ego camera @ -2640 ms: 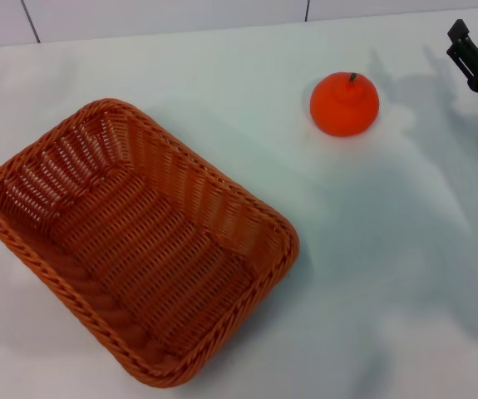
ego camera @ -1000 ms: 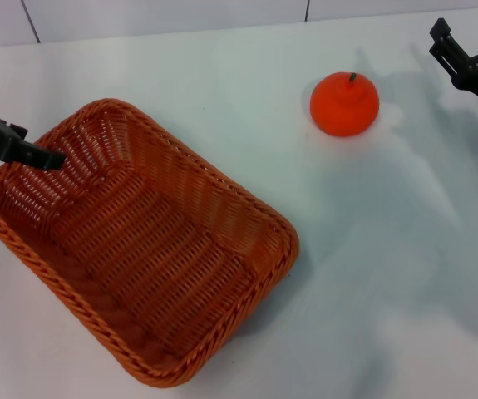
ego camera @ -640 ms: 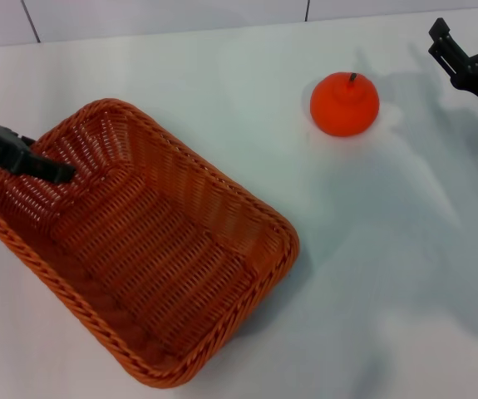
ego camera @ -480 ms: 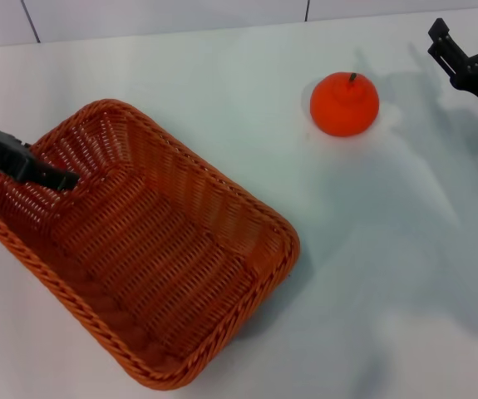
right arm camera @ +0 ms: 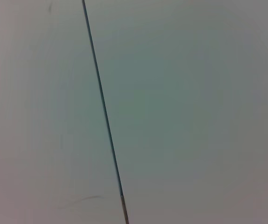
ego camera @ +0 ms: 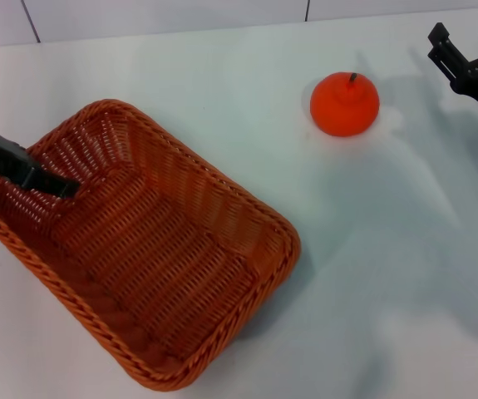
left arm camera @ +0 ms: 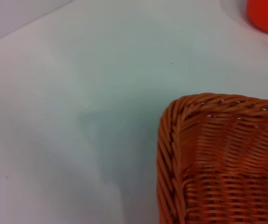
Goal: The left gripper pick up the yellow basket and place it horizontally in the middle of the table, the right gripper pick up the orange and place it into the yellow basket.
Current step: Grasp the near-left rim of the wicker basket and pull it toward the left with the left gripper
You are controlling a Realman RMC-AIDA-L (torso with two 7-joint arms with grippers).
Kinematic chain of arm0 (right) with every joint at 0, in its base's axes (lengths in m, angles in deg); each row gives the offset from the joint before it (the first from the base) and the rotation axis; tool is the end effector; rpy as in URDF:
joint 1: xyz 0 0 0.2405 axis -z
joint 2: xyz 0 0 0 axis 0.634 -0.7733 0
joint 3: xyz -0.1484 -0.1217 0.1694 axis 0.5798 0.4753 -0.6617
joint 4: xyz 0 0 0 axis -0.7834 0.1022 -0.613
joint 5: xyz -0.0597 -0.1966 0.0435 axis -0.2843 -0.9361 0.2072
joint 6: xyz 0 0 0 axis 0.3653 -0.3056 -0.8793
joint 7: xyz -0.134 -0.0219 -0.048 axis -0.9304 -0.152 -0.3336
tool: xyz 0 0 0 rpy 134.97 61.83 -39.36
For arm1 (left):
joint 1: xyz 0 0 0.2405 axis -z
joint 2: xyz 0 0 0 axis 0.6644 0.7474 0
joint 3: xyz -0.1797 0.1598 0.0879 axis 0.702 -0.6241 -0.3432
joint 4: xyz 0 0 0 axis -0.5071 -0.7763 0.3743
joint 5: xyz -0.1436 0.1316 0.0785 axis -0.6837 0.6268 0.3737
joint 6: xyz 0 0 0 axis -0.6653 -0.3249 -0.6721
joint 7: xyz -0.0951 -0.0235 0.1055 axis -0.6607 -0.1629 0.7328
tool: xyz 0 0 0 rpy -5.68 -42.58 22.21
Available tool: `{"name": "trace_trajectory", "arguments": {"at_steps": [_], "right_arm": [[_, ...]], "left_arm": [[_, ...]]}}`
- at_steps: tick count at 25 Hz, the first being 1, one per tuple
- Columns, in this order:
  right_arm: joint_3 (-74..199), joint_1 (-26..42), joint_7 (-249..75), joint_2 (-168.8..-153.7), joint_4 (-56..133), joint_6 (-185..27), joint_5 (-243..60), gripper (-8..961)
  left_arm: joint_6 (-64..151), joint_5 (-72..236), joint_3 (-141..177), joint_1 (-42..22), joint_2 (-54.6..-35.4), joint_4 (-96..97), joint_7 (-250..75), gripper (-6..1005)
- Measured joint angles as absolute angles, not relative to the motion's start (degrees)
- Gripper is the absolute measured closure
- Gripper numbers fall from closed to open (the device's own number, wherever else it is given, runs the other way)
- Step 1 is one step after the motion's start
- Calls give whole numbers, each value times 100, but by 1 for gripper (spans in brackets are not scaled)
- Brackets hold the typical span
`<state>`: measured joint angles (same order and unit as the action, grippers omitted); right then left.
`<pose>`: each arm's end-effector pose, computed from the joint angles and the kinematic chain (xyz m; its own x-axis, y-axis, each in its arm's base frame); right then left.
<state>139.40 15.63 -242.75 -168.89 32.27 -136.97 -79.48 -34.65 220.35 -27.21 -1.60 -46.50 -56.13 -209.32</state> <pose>0.3287 0.3342 -0.0010 -0.5512 -0.0358 0.8336 0.8160 0.1857 0.5475 -0.2454 0.3878 0.0470 0.7471 0.6622 -0.0577 0.5895 -0.7001 -0.4029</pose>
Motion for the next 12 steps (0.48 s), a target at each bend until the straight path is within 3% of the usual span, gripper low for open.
{"name": "trace_trajectory", "arguments": {"at_steps": [8, 12], "right_arm": [[13940, 1574, -24272, -16889, 3227, -13720, -7948, 14], [13940, 1579, -24272, -16889, 3227, -13721, -7948, 14]], "left_arm": [[-3427, 22145, -2738, -180, -4662, -5630, -20889, 254], [-3402, 22328, -2817, -210, -4724, -5643, -20789, 530]]}}
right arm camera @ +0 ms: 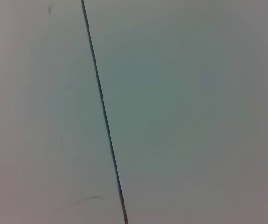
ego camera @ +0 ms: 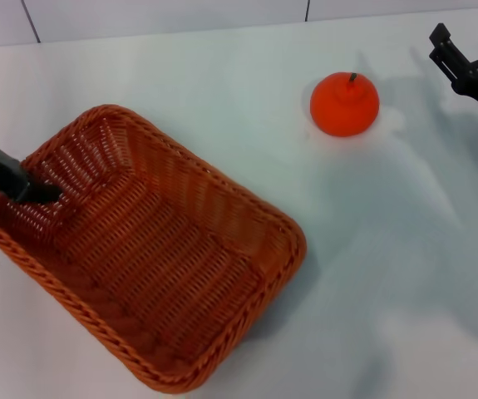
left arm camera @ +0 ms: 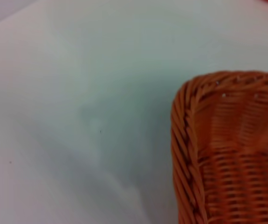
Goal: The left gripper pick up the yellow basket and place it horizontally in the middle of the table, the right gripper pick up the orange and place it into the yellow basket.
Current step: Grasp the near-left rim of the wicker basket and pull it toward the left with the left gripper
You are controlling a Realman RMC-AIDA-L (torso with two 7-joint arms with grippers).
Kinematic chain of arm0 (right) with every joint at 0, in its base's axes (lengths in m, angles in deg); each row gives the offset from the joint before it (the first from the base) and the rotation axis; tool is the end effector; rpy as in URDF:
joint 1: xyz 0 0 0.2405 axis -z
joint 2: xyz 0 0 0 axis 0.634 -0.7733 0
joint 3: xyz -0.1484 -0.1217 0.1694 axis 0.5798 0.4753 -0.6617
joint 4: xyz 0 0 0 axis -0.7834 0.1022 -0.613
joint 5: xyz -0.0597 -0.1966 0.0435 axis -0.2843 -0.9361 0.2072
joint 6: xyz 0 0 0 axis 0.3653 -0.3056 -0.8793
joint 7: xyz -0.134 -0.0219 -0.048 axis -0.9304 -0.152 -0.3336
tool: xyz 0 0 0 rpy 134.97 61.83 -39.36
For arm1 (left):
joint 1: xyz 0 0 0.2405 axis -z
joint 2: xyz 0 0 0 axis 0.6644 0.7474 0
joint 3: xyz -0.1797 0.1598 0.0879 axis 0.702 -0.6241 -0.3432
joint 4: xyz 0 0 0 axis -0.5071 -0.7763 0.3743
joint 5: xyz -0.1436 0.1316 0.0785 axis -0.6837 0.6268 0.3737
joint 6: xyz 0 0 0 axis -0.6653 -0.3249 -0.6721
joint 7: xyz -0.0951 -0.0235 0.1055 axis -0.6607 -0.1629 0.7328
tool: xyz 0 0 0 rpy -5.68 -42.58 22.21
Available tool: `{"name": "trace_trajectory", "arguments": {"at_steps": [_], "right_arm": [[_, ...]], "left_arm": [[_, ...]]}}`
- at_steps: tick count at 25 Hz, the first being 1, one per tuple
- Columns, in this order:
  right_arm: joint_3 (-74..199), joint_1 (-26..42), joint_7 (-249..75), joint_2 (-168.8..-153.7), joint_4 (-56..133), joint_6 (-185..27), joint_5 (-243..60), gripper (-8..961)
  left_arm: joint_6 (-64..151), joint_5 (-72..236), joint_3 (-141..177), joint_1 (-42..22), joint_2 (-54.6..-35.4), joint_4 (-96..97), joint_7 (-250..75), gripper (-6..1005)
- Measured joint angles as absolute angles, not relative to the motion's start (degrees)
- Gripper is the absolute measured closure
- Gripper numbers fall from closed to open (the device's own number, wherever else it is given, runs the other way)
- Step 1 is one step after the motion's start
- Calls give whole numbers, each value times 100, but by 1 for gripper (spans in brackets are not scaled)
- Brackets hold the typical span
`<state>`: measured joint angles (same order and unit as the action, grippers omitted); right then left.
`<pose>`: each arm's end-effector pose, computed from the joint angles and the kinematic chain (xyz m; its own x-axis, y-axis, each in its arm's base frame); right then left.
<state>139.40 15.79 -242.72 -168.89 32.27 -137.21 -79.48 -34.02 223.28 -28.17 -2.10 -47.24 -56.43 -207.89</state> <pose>0.3291 0.3332 -0.0007 -0.5502 -0.0378 0.8342 0.8164 0.1853 0.5469 -0.2521 0.3843 0.0428 0.7525 0.6484 -0.1152 0.5538 -0.7177 -0.4221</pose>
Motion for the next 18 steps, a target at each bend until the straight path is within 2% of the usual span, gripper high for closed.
{"name": "trace_trajectory", "arguments": {"at_steps": [4, 10, 18], "right_arm": [[13940, 1578, -24273, -16889, 3227, -13723, -7948, 14], [13940, 1572, -24272, -16889, 3227, -13712, -7948, 14], [13940, 1571, -24273, -16889, 3227, -13694, -7948, 14]], "left_arm": [[-3296, 22577, -2871, -242, -4856, -5797, -20792, 697], [-3290, 22578, -2827, -289, -4897, -6002, -20820, 781], [-3375, 22615, -2802, -251, -4913, -6034, -20939, 802]]}}
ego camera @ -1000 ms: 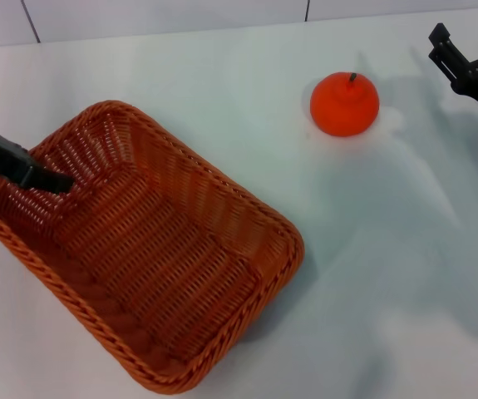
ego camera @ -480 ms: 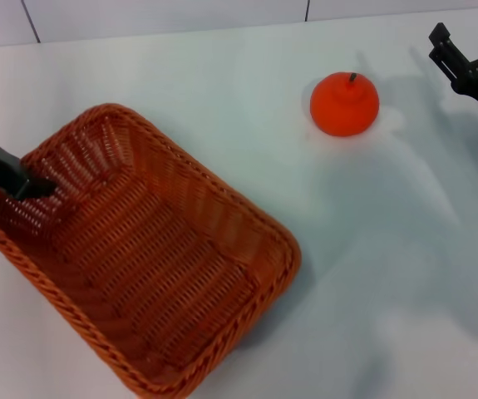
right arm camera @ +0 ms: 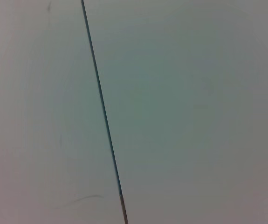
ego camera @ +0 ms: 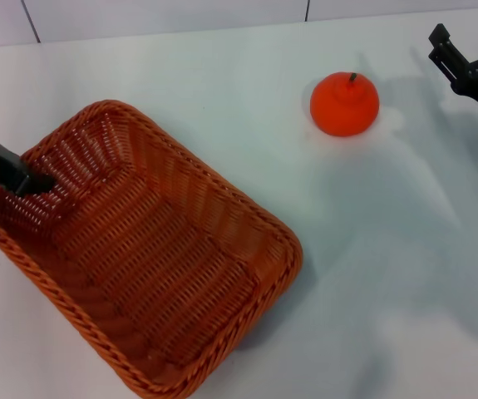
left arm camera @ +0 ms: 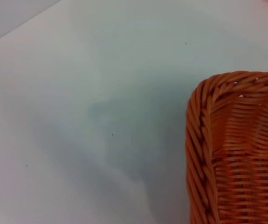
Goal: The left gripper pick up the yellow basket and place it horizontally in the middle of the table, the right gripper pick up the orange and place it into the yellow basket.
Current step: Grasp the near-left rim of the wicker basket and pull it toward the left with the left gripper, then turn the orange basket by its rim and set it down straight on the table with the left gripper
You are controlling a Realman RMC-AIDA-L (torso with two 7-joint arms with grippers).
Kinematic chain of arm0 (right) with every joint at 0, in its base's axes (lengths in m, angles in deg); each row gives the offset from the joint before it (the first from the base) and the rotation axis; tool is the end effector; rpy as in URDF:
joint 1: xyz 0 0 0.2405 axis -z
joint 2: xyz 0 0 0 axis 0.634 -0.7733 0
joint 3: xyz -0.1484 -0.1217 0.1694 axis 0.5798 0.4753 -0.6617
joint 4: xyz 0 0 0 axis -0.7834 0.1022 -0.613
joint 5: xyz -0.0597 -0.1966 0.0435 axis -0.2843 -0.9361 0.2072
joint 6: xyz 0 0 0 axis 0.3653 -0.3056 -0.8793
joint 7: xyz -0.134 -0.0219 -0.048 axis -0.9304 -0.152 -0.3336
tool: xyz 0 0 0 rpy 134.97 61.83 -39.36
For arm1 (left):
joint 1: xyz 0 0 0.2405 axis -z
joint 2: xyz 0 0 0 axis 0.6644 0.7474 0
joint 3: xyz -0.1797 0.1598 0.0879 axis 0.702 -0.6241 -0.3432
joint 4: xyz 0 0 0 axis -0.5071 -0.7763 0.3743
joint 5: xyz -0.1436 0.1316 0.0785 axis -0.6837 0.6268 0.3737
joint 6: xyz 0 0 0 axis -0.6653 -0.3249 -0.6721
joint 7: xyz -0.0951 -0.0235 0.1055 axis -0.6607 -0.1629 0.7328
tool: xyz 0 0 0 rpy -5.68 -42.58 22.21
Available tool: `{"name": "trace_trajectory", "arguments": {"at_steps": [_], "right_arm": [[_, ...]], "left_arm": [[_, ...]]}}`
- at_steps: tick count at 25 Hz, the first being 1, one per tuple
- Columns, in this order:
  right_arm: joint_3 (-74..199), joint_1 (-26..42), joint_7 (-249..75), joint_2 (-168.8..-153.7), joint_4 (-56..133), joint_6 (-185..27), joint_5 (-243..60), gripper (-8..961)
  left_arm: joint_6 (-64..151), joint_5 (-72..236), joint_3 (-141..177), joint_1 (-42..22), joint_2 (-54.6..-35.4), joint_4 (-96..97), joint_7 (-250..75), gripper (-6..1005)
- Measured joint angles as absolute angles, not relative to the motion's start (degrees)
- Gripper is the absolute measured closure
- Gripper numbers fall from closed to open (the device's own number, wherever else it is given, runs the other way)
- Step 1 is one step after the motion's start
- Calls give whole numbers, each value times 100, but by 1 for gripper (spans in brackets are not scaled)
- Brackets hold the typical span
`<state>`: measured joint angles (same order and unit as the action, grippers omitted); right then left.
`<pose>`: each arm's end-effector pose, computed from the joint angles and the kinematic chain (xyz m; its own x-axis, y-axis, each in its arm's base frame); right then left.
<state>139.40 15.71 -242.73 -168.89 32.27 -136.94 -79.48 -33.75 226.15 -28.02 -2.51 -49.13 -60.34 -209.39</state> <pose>0.3292 0.3337 -0.0010 -0.5510 -0.0345 0.8338 0.8165 0.1843 0.5472 -0.2466 0.3848 0.0438 0.7520 0.6490 -0.1157 0.5362 -0.7043 -0.4652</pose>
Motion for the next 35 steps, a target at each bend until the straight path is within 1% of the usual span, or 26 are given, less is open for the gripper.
{"name": "trace_trajectory", "arguments": {"at_steps": [11, 14, 16, 21, 27, 35], "right_arm": [[13940, 1551, -24273, -16889, 3227, -13684, -7948, 14], [13940, 1544, -24273, -16889, 3234, -13676, -7948, 14], [13940, 1533, -24273, -16889, 3255, -13672, -7948, 14], [13940, 1509, -24273, -16889, 3278, -13669, -7948, 14], [13940, 1497, -24273, -16889, 3281, -13669, -7948, 14], [13940, 1453, -24273, -16889, 3280, -13613, -7948, 14]], "left_arm": [[-3508, 22630, -2756, -186, -4865, -6196, -21307, 830], [-3637, 22630, -2679, -82, -4819, -6116, -21524, 831], [-3680, 22629, -2554, 18, -4743, -6008, -21799, 831], [-3720, 22624, -2172, 196, -4623, -5746, -22184, 848], [-3705, 22584, -1844, 288, -4531, -5406, -22453, 853], [-3670, 22570, -1157, 254, -4504, -5240, -22506, 857]]}}
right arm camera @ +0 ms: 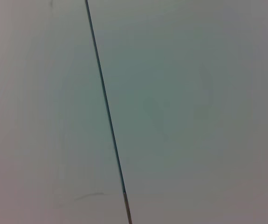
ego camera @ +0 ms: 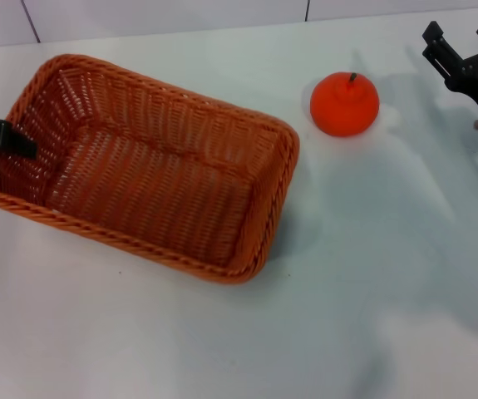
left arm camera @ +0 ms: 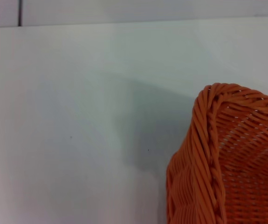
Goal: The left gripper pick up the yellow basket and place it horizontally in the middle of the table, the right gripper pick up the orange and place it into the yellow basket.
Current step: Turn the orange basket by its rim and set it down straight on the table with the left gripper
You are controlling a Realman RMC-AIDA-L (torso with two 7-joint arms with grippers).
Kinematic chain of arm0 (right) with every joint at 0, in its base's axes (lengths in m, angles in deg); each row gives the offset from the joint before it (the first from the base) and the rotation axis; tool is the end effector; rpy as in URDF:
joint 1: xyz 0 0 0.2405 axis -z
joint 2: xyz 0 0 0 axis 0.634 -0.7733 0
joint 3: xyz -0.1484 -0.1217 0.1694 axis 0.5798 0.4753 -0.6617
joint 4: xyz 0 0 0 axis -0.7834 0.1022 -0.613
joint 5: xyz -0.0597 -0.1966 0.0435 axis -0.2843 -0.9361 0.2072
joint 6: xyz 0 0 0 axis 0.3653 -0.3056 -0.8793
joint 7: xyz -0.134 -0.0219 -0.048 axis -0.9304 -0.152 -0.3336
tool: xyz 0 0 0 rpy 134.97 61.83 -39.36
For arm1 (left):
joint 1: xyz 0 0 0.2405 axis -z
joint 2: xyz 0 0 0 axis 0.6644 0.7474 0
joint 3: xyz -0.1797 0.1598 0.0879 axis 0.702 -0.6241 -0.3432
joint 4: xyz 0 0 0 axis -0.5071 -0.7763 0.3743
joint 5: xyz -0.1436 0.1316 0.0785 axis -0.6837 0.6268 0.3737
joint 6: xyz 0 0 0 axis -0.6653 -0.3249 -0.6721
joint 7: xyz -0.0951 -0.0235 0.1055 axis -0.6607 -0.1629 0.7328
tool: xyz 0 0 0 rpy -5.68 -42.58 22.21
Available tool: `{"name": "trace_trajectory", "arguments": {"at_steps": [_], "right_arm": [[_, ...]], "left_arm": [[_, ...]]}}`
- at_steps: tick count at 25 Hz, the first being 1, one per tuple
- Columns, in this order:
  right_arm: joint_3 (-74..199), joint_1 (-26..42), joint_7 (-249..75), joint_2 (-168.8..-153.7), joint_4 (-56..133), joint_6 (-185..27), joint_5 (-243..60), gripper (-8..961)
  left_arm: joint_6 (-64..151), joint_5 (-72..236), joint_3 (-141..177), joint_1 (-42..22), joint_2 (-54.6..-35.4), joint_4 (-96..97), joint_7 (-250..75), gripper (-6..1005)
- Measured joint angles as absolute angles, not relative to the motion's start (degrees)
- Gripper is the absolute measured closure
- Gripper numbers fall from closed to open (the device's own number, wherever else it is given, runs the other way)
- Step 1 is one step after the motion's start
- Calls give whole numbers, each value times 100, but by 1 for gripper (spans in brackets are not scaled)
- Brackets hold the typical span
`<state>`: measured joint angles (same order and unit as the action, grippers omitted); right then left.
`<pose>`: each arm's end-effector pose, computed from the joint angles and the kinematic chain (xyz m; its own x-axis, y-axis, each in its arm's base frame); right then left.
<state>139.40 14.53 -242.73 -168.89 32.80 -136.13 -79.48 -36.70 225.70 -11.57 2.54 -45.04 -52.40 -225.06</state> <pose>0.3261 0.3392 -0.0030 -0.5537 -0.0253 0.8323 0.8146 0.1909 0.5477 -0.2574 0.3972 0.0768 0.4435 0.8767 0.1861 0.8575 -0.3547 -0.3728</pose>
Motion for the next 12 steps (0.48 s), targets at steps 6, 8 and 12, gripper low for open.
{"name": "trace_trajectory", "arguments": {"at_steps": [6, 8, 12], "right_arm": [[13940, 1438, -24273, -16883, 3275, -13531, -7948, 13], [13940, 1435, -24273, -16883, 3275, -13530, -7948, 13], [13940, 1428, -24273, -16881, 3278, -13517, -7948, 13]], "left_arm": [[-3695, 22429, -707, 165, -4480, -5084, -22479, 856], [-3692, 22376, -558, 126, -4485, -5065, -22483, 855], [-3666, 22125, -340, 1, -4491, -4968, -22496, 852]]}}
